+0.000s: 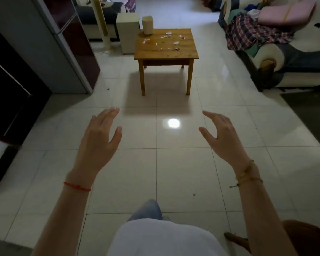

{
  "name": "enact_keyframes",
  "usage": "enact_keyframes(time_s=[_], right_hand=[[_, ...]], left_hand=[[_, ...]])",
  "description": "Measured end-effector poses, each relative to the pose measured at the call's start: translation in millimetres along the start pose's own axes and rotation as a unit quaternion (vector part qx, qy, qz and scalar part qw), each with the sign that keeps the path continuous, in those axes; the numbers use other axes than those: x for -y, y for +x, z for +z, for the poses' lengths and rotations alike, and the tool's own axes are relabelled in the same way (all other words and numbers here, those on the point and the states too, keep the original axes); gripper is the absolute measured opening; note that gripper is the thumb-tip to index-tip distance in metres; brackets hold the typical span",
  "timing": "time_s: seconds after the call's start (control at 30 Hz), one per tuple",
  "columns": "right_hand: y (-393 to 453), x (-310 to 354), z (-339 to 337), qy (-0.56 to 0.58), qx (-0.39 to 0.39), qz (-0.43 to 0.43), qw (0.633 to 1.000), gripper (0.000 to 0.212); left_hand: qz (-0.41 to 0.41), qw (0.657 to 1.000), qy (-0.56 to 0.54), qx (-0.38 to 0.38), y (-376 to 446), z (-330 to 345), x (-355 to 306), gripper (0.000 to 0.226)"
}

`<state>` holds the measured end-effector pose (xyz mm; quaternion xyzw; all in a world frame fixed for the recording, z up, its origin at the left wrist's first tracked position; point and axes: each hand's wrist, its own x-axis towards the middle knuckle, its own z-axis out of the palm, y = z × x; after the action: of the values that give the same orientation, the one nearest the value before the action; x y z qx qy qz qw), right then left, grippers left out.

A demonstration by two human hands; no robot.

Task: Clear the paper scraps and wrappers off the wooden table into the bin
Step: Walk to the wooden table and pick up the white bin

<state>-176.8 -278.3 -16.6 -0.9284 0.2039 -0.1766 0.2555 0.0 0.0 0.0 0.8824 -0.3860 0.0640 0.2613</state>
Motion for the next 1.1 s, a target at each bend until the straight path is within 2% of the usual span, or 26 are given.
enact_keyframes(time_s=[0.37,0.8,1.1], right_hand=[[100,-46,31,-0.012,0.023,0.02,0.999,0.048],[349,-97,60,-0.009,0.001,0.036,0.999,0.048],[478,-155,77,-0.007,-0.008,0.065,0.998,0.046]], left_hand=[[-0.031,0.999,-0.003,0.014,87,54,34,0.049],[-0.022,0.999,-0.017,0.027,332,107,96,0.049],[0.006,0.998,-0.006,0.062,490,156,123,0.051]])
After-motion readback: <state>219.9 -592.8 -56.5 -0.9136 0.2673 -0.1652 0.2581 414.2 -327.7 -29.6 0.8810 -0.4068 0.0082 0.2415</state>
